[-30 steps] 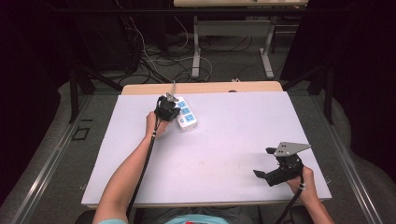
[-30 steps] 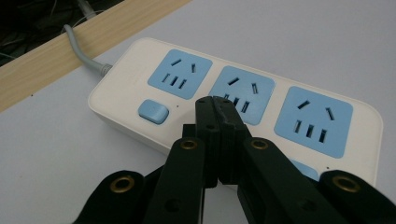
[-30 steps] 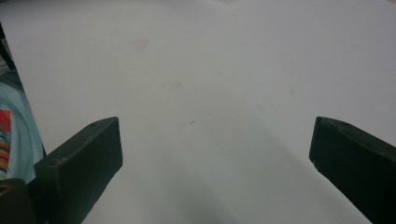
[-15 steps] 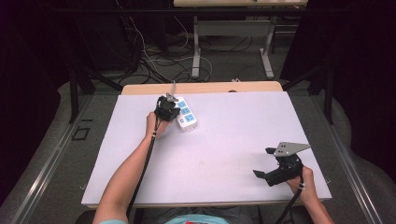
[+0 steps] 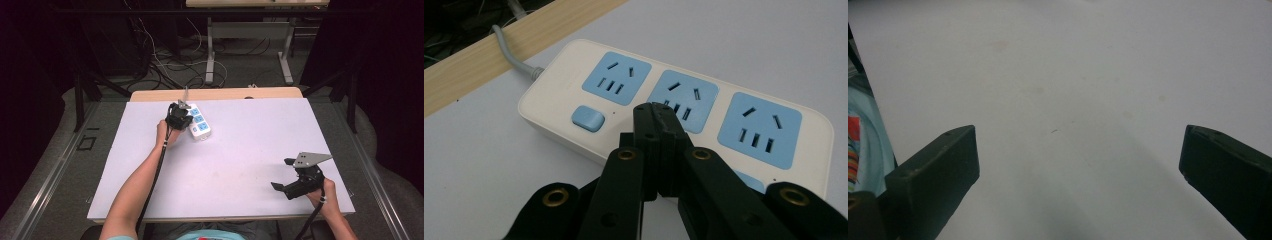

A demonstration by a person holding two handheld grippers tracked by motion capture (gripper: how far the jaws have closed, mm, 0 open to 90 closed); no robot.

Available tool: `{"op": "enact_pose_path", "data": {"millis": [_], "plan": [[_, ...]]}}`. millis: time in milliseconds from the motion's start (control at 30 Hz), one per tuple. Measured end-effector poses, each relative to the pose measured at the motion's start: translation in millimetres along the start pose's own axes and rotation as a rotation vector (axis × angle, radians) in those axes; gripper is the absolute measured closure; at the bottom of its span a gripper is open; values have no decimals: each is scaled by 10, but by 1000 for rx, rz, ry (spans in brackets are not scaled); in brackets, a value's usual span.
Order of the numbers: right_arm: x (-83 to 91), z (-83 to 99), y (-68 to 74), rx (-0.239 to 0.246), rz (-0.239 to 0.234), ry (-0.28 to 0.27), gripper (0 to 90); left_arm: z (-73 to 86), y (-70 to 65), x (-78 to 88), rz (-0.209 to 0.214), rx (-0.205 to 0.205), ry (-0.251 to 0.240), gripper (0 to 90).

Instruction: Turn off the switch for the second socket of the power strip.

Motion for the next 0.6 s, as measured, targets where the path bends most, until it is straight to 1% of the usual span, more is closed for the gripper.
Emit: {"op": "enact_pose_path", "data": {"millis": [67,100,233,333,367,600], "plan": [[0,0,0,0,0,0,22,-3,-7,1,-4,-1,5,900],[9,-1,5,-5,-1,13,22,-4,-9,1,-3,0,5,900],[9,0,4,-4,-1,13,23,-6,0,0,-1,-1,4,900],[7,-1,2,-1,1,11,23,-11,1,2,2,-2,12,900],[1,1,4,-1,5,2,23,-11,1,2,2,-2,12,900],[-3,0,1,2,0,3,23,-16,1,-1,3,-7,15,900]]}}
Point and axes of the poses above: each handheld gripper's, and its own axes: x roughly backward along the jaws, z roughly out of its underside, y roughly to its left, the point moved 1 cm from there along -x, roughly forward along the jaws, and after that the axes turned 1 degree about -x, right-handed, at the moved point
